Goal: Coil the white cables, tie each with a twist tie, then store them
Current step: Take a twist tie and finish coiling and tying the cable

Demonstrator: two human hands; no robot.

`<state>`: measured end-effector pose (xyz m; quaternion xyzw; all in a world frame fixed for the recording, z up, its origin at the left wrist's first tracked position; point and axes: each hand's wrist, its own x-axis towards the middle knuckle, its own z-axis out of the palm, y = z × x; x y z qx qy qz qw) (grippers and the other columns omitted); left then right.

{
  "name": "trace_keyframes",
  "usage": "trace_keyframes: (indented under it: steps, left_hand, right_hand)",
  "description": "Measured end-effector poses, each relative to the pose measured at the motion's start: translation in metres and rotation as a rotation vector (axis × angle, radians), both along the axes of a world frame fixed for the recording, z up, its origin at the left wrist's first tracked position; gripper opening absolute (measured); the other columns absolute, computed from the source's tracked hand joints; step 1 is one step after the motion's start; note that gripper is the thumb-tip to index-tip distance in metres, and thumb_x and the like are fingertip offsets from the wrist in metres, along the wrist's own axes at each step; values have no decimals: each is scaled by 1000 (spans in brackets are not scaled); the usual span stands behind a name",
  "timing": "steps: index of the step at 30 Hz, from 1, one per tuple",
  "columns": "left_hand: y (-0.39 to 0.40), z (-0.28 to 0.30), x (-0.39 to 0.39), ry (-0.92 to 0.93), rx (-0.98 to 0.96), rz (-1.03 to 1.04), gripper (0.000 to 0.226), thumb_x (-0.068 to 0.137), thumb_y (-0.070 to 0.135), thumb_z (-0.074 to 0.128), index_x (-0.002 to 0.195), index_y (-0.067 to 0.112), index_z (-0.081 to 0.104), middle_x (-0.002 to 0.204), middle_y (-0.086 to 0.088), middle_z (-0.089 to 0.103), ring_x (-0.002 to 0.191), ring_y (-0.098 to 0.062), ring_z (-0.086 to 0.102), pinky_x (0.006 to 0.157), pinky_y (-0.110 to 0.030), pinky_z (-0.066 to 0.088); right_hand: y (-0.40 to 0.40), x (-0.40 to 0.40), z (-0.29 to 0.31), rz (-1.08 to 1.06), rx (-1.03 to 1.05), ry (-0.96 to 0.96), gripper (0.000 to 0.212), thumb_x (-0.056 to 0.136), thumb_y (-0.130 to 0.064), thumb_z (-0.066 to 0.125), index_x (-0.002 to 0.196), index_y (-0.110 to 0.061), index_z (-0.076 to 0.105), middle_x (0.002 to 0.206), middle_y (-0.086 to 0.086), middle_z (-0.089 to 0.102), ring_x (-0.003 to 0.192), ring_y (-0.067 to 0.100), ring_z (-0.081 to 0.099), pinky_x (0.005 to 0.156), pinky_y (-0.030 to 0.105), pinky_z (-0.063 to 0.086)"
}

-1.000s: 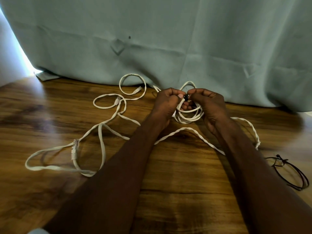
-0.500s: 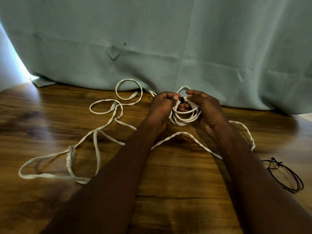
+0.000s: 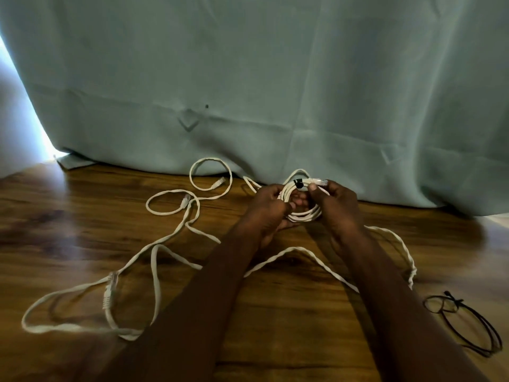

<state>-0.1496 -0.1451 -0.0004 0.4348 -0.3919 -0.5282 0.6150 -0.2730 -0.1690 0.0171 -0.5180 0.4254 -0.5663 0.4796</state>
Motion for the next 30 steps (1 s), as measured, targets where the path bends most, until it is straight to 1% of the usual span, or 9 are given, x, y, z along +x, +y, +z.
trace_keyframes:
  steps: [5,8,11,15,17,20,23,27,30]
  left_hand:
    - [-6,-1,4,191,54,144,39,86,-23,57,110,5,68,111,-21,74,109,-39,71,93,-51,60]
    - [-6,-2,10,353,69,182,46,81,-28,56,119,-4,65,113,-24,72,103,-40,72,84,-45,63]
    - [-7,-3,6,438,69,221,42,81,-24,58,118,-6,67,111,-24,74,94,-36,74,77,-40,64]
    - [-9,-6,-7,158,88,344,12,91,4,75,88,14,70,96,-16,76,86,-29,77,70,-34,64]
    - [-9,-8,-10,85,124,390,9,92,8,76,95,14,70,100,-17,75,87,-30,77,71,-36,64]
    - [-5,-6,-6,125,164,386,33,94,-1,70,126,0,64,107,-18,71,94,-32,74,74,-37,64]
    - [0,-1,0,188,172,363,46,93,-5,70,136,-1,57,118,-20,68,95,-33,73,66,-35,65]
    - [4,3,4,207,163,330,36,92,-1,72,126,-5,61,105,-20,72,79,-27,74,61,-33,65]
    - [6,7,9,207,148,278,26,96,17,72,108,-6,67,85,-20,75,62,-24,75,52,-29,61]
  right_hand:
    - [-4,-3,-5,-18,54,91,29,87,10,71,112,-5,75,93,11,79,83,24,76,76,30,63]
    - [-7,4,-12,7,200,-4,25,84,13,71,97,-7,77,85,14,79,76,28,76,72,36,62]
    - [-6,12,-14,-49,249,-45,14,87,7,73,81,-6,72,85,20,74,74,32,72,79,46,61]
    - [-7,12,-16,-98,234,-93,11,79,6,78,84,-3,76,83,22,76,82,39,77,80,56,63]
    - [-11,11,-21,-112,182,-8,18,68,-6,85,85,-10,80,81,14,78,79,36,78,79,59,63]
    - [-17,10,-27,-65,139,49,33,63,-10,86,95,-17,82,85,6,80,84,30,78,84,53,63]
    - [-7,11,-17,-37,138,23,32,77,3,83,106,-10,80,90,10,80,86,30,78,83,49,64]
    - [-7,4,-9,-3,182,-32,22,85,9,75,105,1,76,76,11,77,66,21,76,64,32,65]
    - [-6,-7,-6,117,257,-140,28,88,2,75,114,9,69,74,10,76,59,15,74,53,23,59]
